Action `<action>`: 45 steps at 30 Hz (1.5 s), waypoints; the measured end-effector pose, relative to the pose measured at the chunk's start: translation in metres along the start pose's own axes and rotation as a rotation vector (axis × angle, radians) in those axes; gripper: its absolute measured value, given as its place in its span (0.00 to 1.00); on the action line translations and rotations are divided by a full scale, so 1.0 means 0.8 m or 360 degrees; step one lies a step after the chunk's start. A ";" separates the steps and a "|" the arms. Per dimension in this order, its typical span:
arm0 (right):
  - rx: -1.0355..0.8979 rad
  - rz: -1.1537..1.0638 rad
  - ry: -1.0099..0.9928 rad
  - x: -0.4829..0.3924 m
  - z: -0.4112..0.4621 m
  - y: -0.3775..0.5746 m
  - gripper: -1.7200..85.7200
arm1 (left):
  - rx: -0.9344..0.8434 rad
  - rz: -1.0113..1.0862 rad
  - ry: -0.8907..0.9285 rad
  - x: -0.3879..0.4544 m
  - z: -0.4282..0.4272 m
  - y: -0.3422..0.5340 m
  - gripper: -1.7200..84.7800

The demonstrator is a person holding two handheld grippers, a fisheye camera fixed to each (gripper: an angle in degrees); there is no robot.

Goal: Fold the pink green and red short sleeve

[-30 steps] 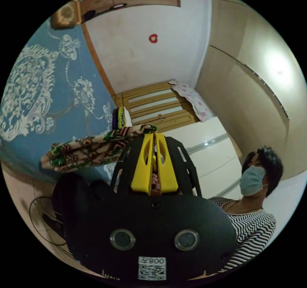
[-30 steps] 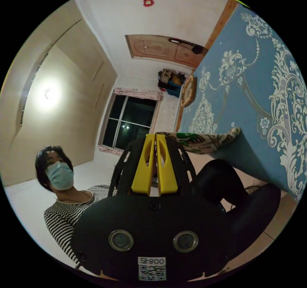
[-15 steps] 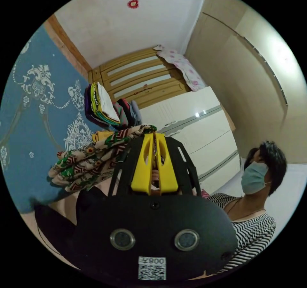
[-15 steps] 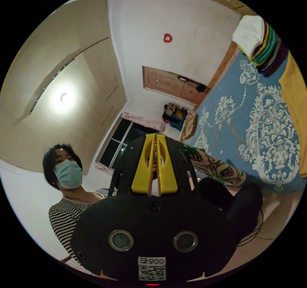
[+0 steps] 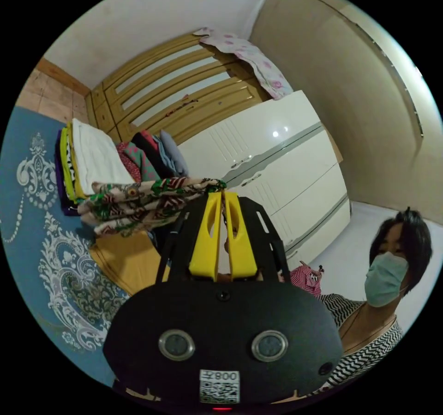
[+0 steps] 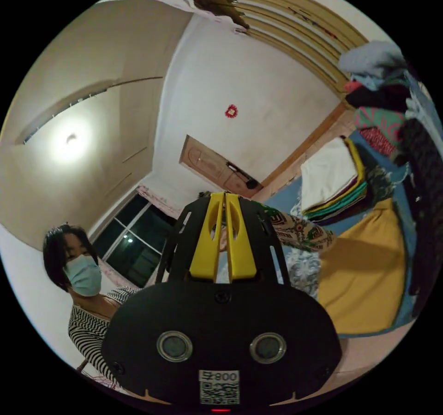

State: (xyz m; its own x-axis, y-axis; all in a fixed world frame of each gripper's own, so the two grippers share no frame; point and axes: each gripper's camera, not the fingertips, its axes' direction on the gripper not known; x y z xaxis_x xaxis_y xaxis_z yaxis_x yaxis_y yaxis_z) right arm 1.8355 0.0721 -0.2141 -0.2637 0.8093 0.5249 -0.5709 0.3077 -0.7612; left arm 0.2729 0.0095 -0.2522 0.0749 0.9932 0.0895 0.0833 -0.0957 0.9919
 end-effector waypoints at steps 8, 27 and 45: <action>-0.0111 0.0355 0.0643 0.128 -0.113 0.014 0.02 | -0.0465 -0.0587 -0.0154 -0.314 0.208 0.194 0.03; -0.0417 0.0707 0.1303 0.267 -0.183 0.069 0.02 | -0.1019 -0.0779 -0.0356 -0.615 0.354 0.456 0.04; -0.0112 0.0644 0.1399 0.253 -0.110 0.085 0.02 | -0.0990 -0.0586 -0.0428 -0.692 0.283 0.568 0.02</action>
State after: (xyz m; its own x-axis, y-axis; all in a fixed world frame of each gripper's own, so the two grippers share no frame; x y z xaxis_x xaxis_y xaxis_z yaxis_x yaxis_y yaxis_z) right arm 1.8119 0.3008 -0.1936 0.2617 0.9368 -0.2321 -0.5093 -0.0702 -0.8577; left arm 0.4940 -0.5990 0.1287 0.3963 0.8956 -0.2021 -0.4185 0.3721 0.8285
